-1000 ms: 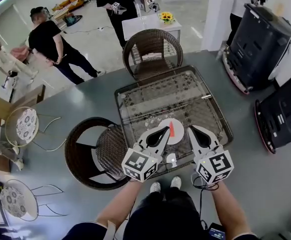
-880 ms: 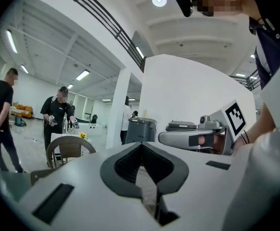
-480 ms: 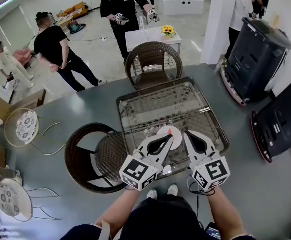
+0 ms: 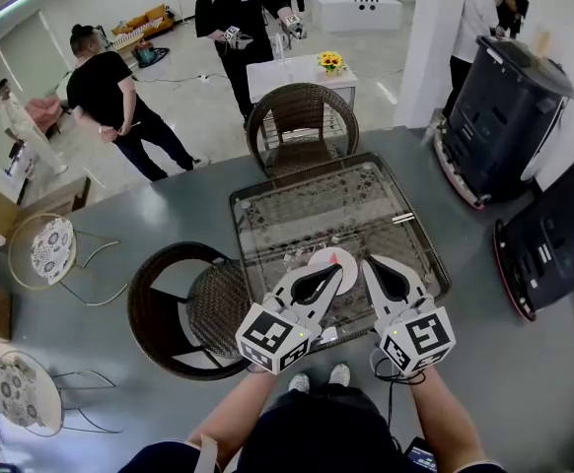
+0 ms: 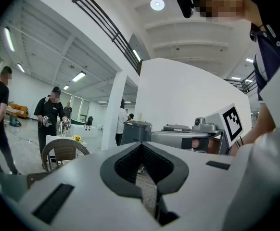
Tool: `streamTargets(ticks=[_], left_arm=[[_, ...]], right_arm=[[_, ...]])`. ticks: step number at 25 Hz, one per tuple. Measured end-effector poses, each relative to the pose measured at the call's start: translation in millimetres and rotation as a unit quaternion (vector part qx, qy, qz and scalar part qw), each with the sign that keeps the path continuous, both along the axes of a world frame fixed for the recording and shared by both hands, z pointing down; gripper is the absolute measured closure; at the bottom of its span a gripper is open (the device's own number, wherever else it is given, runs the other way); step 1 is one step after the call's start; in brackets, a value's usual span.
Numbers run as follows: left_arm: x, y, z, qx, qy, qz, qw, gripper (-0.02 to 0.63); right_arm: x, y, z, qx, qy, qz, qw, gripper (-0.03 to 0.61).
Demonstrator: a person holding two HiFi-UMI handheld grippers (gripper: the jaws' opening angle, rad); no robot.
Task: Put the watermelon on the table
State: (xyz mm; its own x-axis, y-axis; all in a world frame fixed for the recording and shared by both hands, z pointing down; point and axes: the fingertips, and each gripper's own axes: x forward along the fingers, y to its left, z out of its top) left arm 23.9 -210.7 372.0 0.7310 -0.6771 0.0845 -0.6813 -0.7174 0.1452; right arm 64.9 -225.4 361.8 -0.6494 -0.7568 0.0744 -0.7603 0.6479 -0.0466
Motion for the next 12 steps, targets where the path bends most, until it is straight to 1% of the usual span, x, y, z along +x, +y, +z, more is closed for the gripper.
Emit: streamTargets(ticks=[12], left_arm=[[2.5, 9.2, -2.4, 0.001, -0.001, 0.008, 1.0, 0.607]], right_arm=[[-3.6, 6.6, -6.2, 0.01, -0.001, -0.002, 1.0, 0.578]])
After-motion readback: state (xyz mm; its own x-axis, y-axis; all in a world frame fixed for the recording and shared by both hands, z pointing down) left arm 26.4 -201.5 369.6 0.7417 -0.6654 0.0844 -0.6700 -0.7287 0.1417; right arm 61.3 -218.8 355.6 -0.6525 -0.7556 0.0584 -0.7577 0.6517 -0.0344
